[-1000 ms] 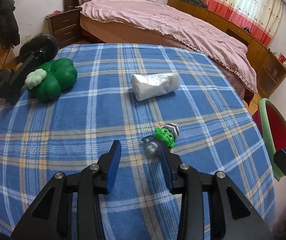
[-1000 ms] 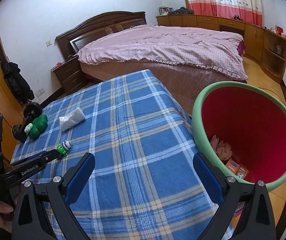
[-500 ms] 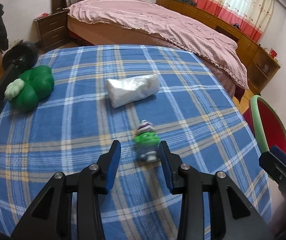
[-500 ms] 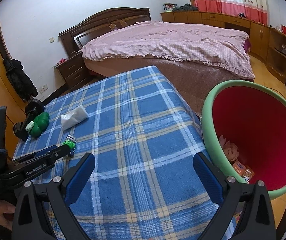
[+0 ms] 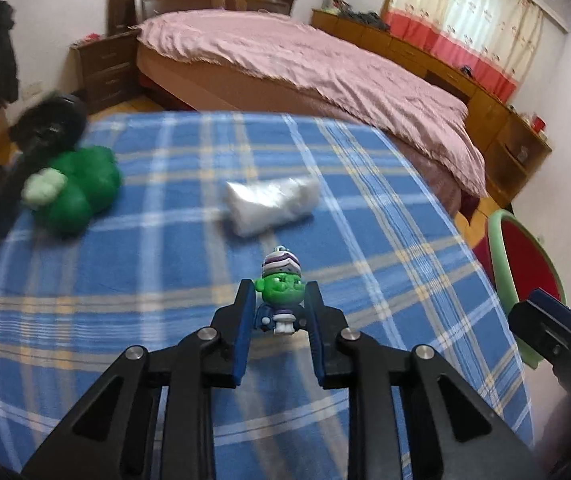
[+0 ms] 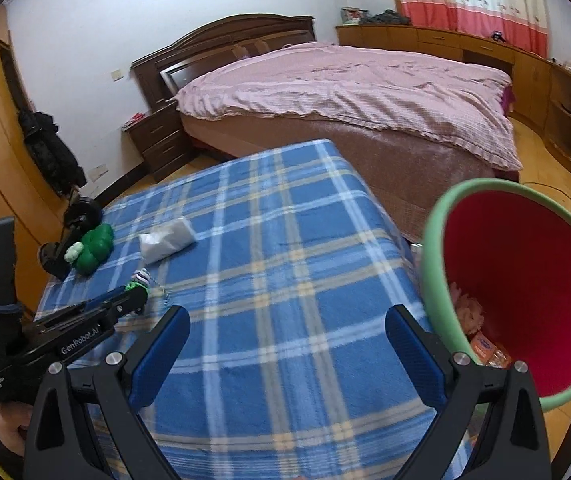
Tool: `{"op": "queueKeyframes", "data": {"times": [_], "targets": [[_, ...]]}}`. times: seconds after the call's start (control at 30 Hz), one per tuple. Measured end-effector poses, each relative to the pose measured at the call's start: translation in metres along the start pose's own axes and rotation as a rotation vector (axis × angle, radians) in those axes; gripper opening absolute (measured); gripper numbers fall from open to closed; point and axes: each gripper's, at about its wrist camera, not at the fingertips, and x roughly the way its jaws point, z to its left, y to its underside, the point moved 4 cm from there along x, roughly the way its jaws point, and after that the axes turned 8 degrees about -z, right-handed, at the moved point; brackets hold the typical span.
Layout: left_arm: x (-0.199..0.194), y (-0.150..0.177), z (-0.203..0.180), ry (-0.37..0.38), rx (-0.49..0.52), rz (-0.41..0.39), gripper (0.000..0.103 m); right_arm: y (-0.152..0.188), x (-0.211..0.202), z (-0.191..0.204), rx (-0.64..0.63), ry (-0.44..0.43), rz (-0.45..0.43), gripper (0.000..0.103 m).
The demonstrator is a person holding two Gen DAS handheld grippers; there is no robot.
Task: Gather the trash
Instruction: 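Grasp the white plastic bag with the right tool while the left tool holds the figurine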
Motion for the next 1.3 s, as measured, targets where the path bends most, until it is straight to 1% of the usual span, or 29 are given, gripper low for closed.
{"op": "queueKeyframes", "data": {"times": [0.13,0.27,0.4,0.5,0.63,0.77,0.83,1.0,1.17,1.3], "targets": [[-0.022,-0.015,0.03,-0.057,-0.047,-0.046,0.025,-0.011,0.002,0.023,-0.031,-0.043,0.005,0.1],[-0.036,-0.024,0.06,-0.12,-0.085,-0.073,0.025,-0.022,0.009,0.045,-0.066,-0.079,0.015,0.101],[-0.046,-0.024,0.088,-0.179,-0.13,-0.103,0.025,-0.028,0.03,0.072,-0.108,-0.118,0.049,0.103],[-0.05,-0.019,0.108,-0.209,-0.185,-0.121,0.025,-0.026,0.052,0.091,-0.149,-0.117,0.076,0.103],[-0.046,-0.012,0.122,-0.231,-0.231,-0.126,0.025,-0.021,0.076,0.105,-0.161,-0.121,0.082,0.103],[-0.044,-0.009,0.129,-0.243,-0.246,-0.139,0.025,-0.018,0.097,0.114,-0.152,-0.122,0.074,0.103],[-0.042,-0.009,0.131,-0.254,-0.242,-0.139,0.025,-0.018,0.109,0.118,-0.151,-0.123,0.093,0.103],[-0.034,-0.003,0.143,-0.28,-0.258,-0.124,0.025,-0.018,0.133,0.128,-0.2,-0.097,0.124,0.103],[-0.028,0.001,0.147,-0.284,-0.272,-0.104,0.025,-0.02,0.149,0.137,-0.263,-0.069,0.129,0.103],[-0.026,0.003,0.148,-0.281,-0.268,-0.098,0.025,-0.018,0.163,0.139,-0.285,-0.061,0.168,0.103]]}}
